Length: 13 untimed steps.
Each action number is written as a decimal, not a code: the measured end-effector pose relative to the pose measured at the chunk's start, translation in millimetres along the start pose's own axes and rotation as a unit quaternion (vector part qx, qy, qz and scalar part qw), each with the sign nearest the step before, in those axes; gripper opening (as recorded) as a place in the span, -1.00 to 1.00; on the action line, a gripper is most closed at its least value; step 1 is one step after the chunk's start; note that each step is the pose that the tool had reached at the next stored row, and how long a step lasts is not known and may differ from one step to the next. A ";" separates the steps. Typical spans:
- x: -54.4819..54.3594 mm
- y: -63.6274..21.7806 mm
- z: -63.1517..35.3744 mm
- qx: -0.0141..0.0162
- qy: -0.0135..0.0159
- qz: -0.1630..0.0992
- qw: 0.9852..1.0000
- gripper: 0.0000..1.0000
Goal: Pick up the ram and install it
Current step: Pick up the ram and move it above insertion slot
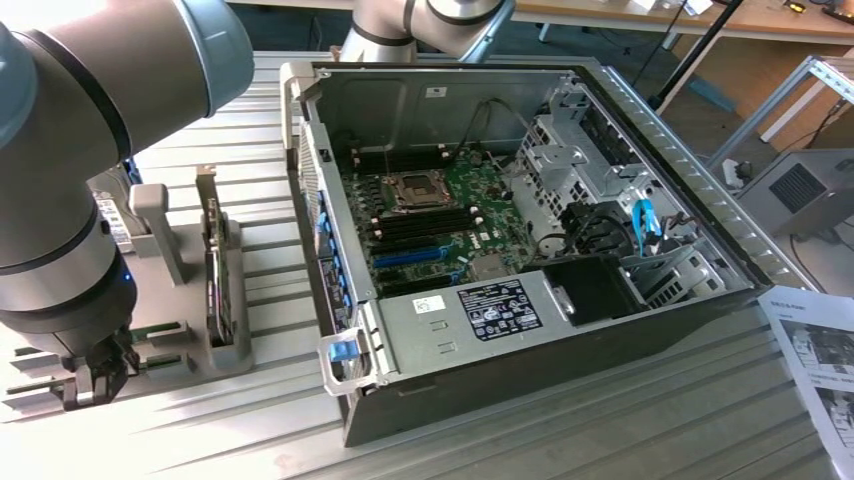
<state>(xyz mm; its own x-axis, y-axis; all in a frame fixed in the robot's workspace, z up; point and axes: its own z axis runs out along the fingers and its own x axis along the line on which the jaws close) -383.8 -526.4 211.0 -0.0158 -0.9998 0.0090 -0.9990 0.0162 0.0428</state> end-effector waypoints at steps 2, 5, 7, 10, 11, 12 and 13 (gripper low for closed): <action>0.0 0.0 0.0 0.000 0.000 0.000 1.000 -0.76; 0.0 0.0 -0.4 0.000 0.000 0.000 1.000 -0.76; 0.0 0.1 -1.3 0.000 0.000 0.000 1.000 -0.76; 0.0 0.1 -3.2 0.000 -0.001 0.000 1.000 -0.76; 0.0 0.2 -3.9 0.000 -0.001 0.000 1.000 -0.76; 0.0 0.2 -4.5 0.000 -0.001 0.000 1.000 -0.76; 0.0 0.2 -5.3 0.000 -0.002 0.000 1.000 -0.76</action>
<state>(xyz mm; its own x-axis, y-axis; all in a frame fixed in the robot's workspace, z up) -383.8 -526.3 216.3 -0.0159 -0.9999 0.0057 -0.9990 0.0161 0.0427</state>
